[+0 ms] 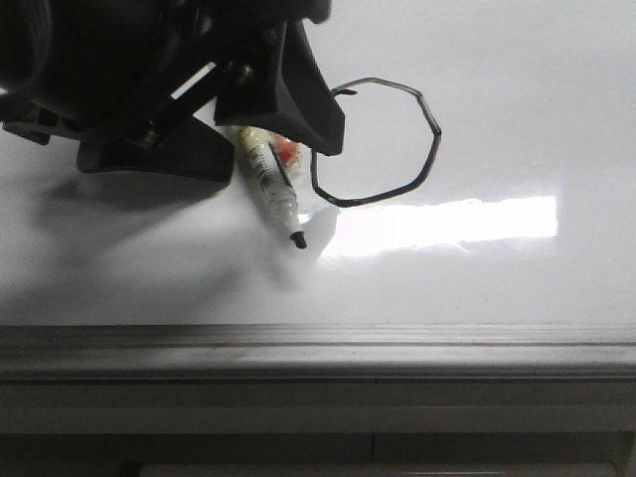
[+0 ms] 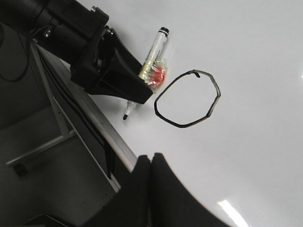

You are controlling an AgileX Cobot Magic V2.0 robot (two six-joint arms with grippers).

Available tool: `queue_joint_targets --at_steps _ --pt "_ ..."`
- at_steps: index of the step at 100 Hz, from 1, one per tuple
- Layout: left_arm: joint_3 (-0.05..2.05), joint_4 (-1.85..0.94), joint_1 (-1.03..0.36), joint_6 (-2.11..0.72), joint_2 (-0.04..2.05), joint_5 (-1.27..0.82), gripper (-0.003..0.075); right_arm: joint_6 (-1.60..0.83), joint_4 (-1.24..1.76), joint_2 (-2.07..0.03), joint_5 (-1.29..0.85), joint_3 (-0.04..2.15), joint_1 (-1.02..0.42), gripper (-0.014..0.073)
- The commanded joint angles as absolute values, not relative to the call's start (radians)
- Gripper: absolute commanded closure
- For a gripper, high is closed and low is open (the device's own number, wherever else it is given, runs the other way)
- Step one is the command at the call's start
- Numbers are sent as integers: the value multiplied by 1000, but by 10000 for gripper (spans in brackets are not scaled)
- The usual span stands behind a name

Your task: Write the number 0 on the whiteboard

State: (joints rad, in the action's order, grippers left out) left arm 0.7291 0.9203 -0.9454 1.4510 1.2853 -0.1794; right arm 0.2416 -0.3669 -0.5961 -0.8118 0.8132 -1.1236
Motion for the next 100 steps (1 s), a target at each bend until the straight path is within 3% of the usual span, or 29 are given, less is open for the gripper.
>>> queue_joint_targets --at_steps 1,27,56,64,70,84,100 --pt "743 920 -929 1449 1272 -311 194 246 -400 -595 -739 838 -1125 659" --pt "743 918 -982 1449 1110 -398 194 246 -400 -595 -703 838 -1125 659" --pt "743 918 -1139 1316 887 -675 203 246 -404 -595 -648 836 -1125 659" --pt "729 920 -1192 1281 830 -699 279 246 -427 -595 -610 816 -1125 659" --pt "708 926 -1224 1268 779 -701 386 246 -452 -595 -576 785 -1125 658" --pt "627 950 -1286 1268 668 -697 741 252 -492 -595 -459 672 -1125 657" --pt "559 955 -1324 1267 562 -681 740 279 -491 -584 -331 580 -1125 657"
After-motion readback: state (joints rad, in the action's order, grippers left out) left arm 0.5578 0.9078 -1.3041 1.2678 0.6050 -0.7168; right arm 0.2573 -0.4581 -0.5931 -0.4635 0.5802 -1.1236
